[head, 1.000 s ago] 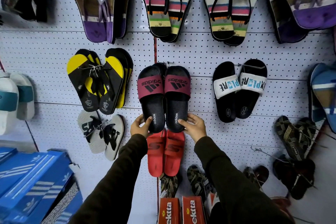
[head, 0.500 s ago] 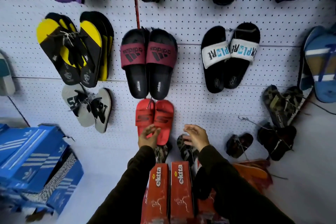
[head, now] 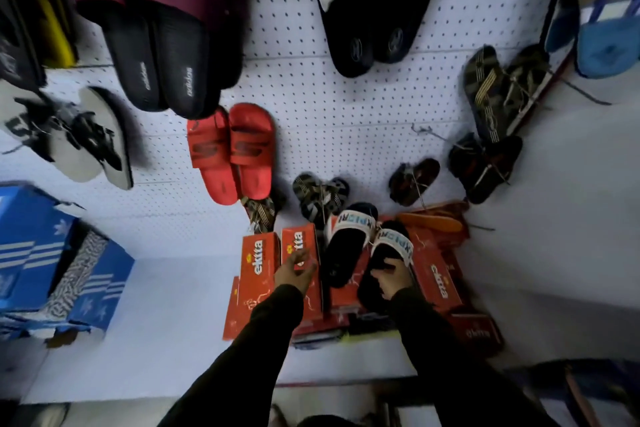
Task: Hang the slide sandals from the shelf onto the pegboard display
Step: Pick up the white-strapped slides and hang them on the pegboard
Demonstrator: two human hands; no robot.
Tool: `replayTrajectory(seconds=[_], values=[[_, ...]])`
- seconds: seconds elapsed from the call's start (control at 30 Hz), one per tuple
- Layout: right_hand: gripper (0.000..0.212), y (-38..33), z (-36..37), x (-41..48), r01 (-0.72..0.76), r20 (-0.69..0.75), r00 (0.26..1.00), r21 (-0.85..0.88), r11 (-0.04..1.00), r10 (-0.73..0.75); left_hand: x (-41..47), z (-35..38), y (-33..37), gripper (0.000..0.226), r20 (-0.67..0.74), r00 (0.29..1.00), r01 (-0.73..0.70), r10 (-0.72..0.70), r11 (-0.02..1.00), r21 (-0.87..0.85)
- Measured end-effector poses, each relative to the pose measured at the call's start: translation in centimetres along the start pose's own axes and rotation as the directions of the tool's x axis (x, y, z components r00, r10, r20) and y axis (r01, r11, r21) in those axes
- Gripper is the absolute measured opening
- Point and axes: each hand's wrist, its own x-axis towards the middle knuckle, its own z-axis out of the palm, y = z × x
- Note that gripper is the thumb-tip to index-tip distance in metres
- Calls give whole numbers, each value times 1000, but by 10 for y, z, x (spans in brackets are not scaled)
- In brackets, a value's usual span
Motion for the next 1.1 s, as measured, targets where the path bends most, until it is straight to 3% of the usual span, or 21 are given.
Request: replayTrajectory(seconds=[0.13,0.27,0.33,0.43,0.53,0.6,0.67,0.8,1.1], values=[[61,31,-14,10,-100,-94,991,-86,991,92,15,31,-3,58,121,987,91,-102,991,96],[34,42,-10,23,-62,-111,991,72,995,70,32,56,-9,65,150,971,173,-185,980,94],[36,46,-6,32,-66,-112,990,158,985,84,37,66,-12,67,143,965,203,-220,972,121],[56,53,-4,43,-158,-62,982,274,949,181,45,72,-16,59,75,967,224,-244,952,208],[43,58,-6,50,-250,44,967,357,900,251,52,71,-17,47,25,963,256,-267,944,206],[23,55,-8,47,-268,95,963,376,887,251,50,71,-18,48,54,947,305,-317,940,154],[19,54,-12,42,-283,127,959,398,873,253,48,70,-22,49,81,926,364,-368,930,55],[46,54,-22,27,-253,160,966,415,874,204,29,60,-25,49,113,914,406,-391,894,-190],[58,-5,-50,-26,14,88,994,537,843,-72,-31,48,21,42,40,977,200,-208,840,-505]])
